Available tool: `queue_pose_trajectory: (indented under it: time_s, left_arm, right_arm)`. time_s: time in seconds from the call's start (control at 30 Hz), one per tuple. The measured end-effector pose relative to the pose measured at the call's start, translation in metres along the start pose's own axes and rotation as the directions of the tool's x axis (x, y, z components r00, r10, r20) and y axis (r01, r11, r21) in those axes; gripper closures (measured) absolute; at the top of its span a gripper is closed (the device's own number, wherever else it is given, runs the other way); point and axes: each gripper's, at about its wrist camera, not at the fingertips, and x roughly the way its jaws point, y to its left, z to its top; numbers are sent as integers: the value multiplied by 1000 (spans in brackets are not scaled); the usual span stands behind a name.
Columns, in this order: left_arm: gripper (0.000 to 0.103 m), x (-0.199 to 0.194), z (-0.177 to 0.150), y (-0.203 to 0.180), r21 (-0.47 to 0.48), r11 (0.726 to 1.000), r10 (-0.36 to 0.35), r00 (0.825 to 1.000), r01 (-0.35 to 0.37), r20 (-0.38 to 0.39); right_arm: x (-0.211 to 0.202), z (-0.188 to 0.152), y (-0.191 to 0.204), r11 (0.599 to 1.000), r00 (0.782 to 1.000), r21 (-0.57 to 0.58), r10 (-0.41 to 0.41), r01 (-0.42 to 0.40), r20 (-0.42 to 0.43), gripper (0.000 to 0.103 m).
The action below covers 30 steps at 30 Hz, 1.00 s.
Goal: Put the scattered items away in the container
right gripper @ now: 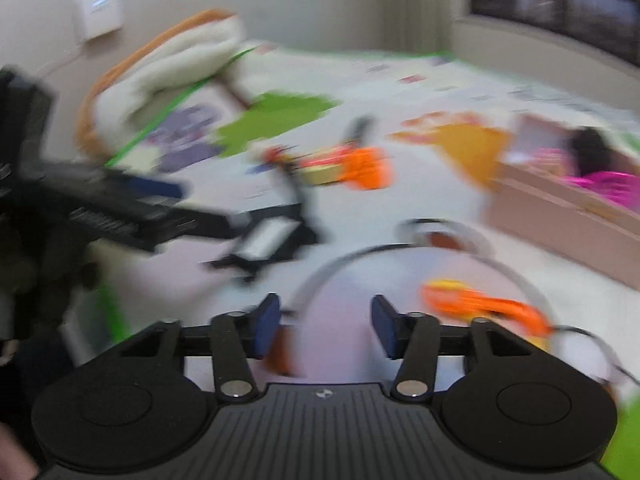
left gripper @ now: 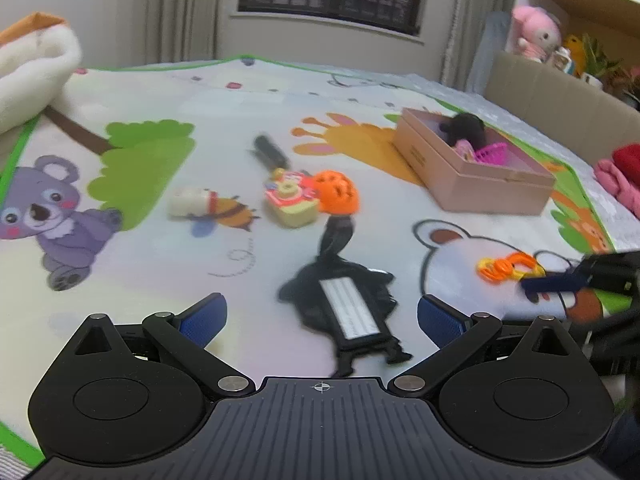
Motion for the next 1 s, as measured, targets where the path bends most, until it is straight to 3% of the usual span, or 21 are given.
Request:
queue_pose_trajectory:
  time_s: [0.07, 0.2, 0.3, 0.37, 0.47, 0.6, 0.73, 0.87, 1.0]
  left_arm:
    - [0, 5, -2, -7, 7, 1000, -15, 1000, 15, -10]
    - [0, 12, -7, -23, 29, 999, -34, 999, 34, -14]
    - [0, 12, -9, -32, 63, 997, -36, 999, 38, -19]
    - [0, 13, -10, -32, 63, 997, -35, 999, 36, -26]
    - [0, 15, -11, -28, 35, 999, -34, 999, 36, -40]
    - [0, 21, -11, -24, 17, 999, -35, 998, 36, -60]
    - [0, 21, -10, -21, 10, 1000, -24, 998, 25, -56]
    - [0, 25, -9, -17, 2, 1000, -18, 998, 18, -58]
    - [0, 27, -10, -17, -5, 1000, -25, 998, 25, -62]
  right_arm:
    - [-7, -7, -18, 997, 998, 40, -67, 67, 17, 38]
    - [-8, -15, -46, 983, 986, 85, -166, 164, 16, 35]
    - [-2, -15, -48, 982, 982, -23, -188, 189, 34, 35]
    - [3, -11, -54, 981, 984, -75, -175, 177, 34, 35]
    - [10, 0, -83, 990, 991, 49, -135, 134, 6, 35]
    - [23, 3, -107, 987, 1000, 161, 7, -7, -5, 34]
    - [23, -2, -95, 988, 1000, 155, 7, -4, -17, 29]
    - [3, -9, -62, 988, 993, 94, 121, -119, -10, 28]
    - [3, -6, -45, 997, 999, 66, -45, 44, 18, 28]
